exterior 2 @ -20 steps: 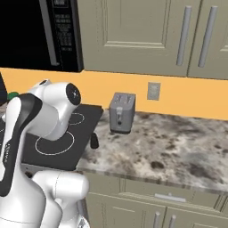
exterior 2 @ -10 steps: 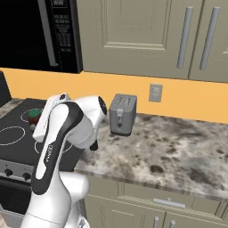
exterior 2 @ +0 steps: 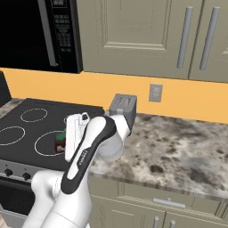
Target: Collect the paprika, mayonnaise, and shaker from the cabinet and place them next to the stove.
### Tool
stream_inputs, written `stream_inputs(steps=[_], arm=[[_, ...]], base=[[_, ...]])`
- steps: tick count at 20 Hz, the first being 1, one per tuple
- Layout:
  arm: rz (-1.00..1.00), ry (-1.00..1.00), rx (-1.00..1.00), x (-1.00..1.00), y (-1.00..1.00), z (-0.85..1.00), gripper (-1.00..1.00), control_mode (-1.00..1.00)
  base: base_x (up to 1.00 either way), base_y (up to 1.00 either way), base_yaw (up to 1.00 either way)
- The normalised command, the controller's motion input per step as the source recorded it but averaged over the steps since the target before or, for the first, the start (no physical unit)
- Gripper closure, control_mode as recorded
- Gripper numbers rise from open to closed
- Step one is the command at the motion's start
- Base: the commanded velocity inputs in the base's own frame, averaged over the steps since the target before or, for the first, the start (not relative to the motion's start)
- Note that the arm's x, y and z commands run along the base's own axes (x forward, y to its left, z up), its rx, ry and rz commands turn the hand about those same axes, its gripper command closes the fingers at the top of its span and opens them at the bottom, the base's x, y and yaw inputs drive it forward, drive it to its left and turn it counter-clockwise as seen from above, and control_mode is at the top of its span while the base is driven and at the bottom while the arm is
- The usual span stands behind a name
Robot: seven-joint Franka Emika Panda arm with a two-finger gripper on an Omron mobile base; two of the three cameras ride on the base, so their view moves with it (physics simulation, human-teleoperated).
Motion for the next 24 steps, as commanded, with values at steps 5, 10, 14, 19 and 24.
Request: stream_inputs(steps=[5,10,14,19,24], arm=[[-0.04,0.0,0.0,0.02,-0.79,-0.42,1.0,-1.0],[-0.18,0.0,0.0,0.03,-0.53,-0.49,1.0,-1.0],[-0.32,0.04,-0.01,0.4,-0.12,-0.4,1.0,-1.0],[-0.29,0.07,-0.05,0.47,-0.1,-0.29,1.0,-1.0],[-0.13,0.05,-0.1,0.46,0.0,-0.25,1.0,-1.0]], base=[[0.0,0.0,0.0],[0.0,0.0,0.0],[0.0,0.0,0.0],[0.0,0.0,0.0],[0.0,0.0,0.0]])
